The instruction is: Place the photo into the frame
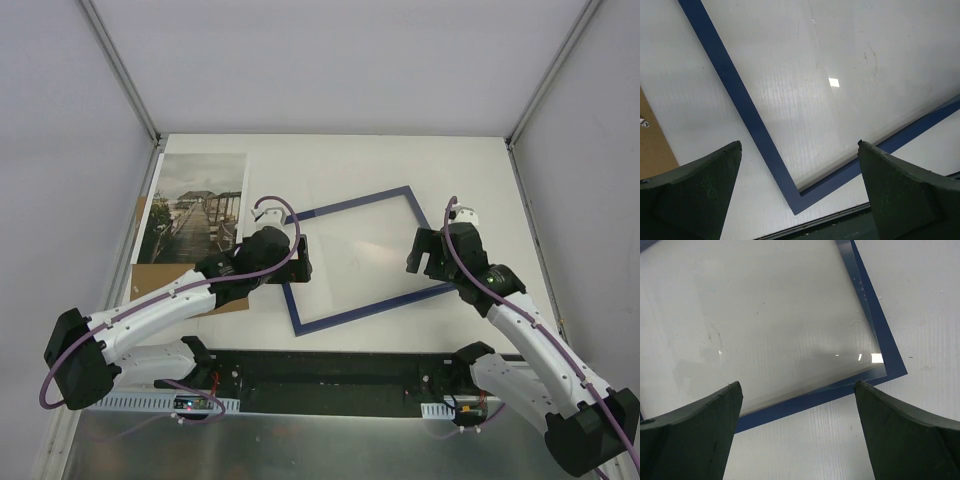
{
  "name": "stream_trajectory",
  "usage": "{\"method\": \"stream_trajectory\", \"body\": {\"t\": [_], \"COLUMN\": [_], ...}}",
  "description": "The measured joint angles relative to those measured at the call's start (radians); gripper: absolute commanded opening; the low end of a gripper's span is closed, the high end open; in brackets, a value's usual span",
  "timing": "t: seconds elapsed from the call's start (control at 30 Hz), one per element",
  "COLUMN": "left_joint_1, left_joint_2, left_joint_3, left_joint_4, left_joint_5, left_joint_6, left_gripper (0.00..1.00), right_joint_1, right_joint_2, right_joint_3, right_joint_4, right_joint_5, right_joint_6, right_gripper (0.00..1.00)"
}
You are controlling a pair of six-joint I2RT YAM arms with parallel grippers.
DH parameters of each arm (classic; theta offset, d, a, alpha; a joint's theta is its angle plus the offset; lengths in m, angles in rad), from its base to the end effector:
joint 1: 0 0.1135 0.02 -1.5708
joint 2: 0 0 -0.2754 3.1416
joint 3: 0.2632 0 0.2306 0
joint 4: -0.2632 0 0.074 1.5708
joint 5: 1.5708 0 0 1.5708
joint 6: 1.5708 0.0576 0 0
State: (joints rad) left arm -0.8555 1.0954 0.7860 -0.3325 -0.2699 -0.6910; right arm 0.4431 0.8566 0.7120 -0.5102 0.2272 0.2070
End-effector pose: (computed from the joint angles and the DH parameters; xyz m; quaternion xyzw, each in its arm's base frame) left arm 0.1612 -0.1621 0.2702 0.0127 0.8879 -0.2239 0.4017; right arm 0.1608 0.0619 0.2696 -0.0552 0.8909 0.0439 0.4488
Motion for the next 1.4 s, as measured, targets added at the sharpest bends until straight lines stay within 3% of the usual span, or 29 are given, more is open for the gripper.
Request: {"method": "stream_trajectory", "body": {"t": [0.4,0.73,1.1,1.4], "left_joint_1": [0.022,0.205,0.36,0.395], "left_joint_2": [0.08,0.356,0.667,0.811], "left_joint_3": [0.011,0.053,0.102,0.19], "left_joint_4": [0.03,0.261,0.648,0.811], "left_joint_5": [0.041,0.264,0.548,0.671], "left_joint_6": [-0.001,0.0,-0.043,-0.088], "left_gripper": [0.99,0.96,0.93,0.88], "right_joint_1": [-0.001,-0.011,-0.023,-0.024], "right_joint_2": [-0.003,-0.003,-0.005,-0.021], "right_joint_3": [0.0,0.0,0.0,0.0], "right_joint_4": [-0.003,-0.021,-0.029,-0.031], "right_joint_5": [0.003,0.0,-0.033,-0.06], "right_joint_6": [-0.015,-0.018,-0.025,-0.025], "right_gripper": [0.96,0.96,0.96,0.96]}}
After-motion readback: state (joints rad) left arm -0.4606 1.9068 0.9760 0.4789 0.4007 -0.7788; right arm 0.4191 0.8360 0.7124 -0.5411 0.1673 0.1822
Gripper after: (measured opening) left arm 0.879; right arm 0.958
